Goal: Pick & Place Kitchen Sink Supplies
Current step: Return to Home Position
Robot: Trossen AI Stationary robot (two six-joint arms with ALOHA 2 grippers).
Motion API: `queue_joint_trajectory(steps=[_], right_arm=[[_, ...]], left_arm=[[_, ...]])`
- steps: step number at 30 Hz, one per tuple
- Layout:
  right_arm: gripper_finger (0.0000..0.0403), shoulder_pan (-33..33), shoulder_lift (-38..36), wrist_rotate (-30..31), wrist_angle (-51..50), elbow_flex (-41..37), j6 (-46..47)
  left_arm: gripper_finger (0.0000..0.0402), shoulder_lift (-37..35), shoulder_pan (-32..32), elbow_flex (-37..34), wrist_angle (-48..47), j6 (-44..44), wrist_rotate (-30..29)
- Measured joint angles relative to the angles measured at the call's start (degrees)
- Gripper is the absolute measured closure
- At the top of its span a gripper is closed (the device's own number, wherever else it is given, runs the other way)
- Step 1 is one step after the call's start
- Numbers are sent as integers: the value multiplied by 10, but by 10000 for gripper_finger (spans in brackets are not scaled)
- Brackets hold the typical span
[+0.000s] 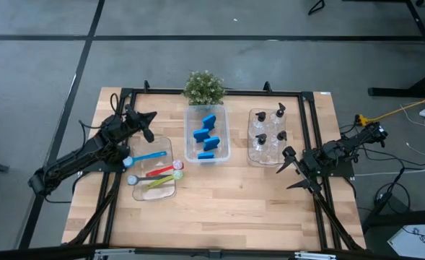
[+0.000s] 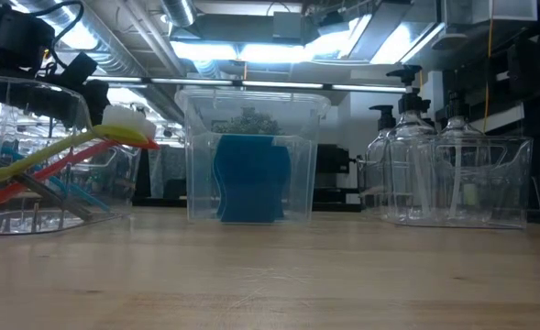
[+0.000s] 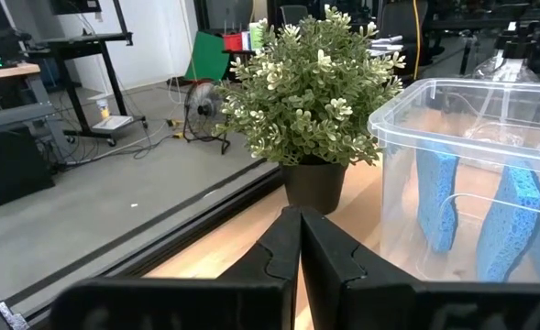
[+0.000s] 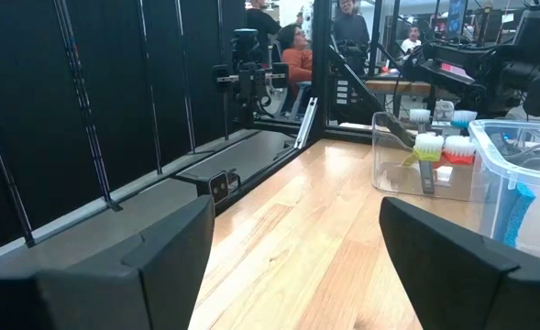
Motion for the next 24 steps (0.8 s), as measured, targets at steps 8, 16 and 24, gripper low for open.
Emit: queue_joint_trajectory(steps=[8,16,24], right_arm=[[95,0,0,0,0,0,0],[95,0,0,0,0,0,-1],[95,0,0,0,0,0,0]], left_arm=[[397,0,0,0,0,0,0],[393,0,0,0,0,0,0],[397,0,0,0,0,0,0]])
